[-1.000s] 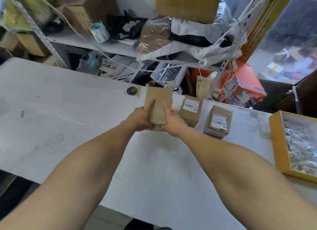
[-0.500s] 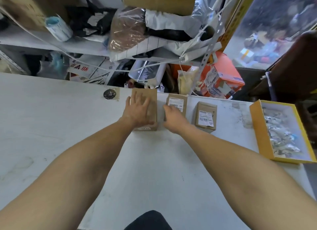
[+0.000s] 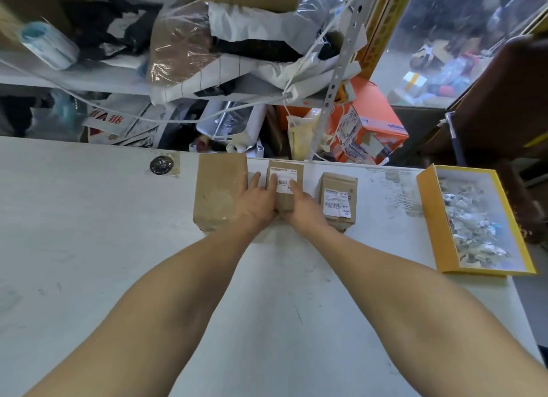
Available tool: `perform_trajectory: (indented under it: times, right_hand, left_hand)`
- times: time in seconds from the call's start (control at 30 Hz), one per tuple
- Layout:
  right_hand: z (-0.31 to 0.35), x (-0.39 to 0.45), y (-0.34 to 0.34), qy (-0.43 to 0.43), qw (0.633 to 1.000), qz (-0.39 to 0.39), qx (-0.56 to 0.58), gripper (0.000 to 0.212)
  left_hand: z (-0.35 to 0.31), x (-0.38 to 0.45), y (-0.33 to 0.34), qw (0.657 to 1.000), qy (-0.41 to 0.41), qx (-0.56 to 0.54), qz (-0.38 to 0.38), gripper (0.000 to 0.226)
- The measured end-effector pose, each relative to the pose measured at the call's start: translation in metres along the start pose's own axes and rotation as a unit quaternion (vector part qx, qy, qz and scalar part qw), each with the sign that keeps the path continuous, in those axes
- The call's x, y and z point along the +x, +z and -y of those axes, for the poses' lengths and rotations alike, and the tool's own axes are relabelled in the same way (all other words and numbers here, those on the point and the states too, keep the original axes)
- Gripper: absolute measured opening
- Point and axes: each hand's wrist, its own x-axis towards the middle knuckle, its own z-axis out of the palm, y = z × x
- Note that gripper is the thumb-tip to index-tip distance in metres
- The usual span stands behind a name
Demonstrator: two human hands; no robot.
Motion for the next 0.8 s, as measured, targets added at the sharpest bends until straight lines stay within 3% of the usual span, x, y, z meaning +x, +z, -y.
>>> perform_trajectory:
  times: [0.3, 0.4, 0.8]
  right_hand:
    - [-0.027, -0.098, 0.000, -0.059, 0.997, -0.053, 0.011, 0.079]
    - [-0.040, -0.143, 0.018, -0.071, 0.995, -0.062, 0.028, 0.079]
    - [-0.058, -0.284, 0.090, -0.010, 0.998, 0.044, 0.041, 0.073]
  left_hand:
    - [-0.033, -0.091, 0.014, 0.992, 0.028, -0.019, -0.118, 0.096]
    - [-0.044, -0.136, 0.032, 0.991, 0.035, -0.026, -0.126, 0.098]
    - [-0.049, -0.277, 0.123, 0.986, 0.053, -0.073, -0.143, 0.099]
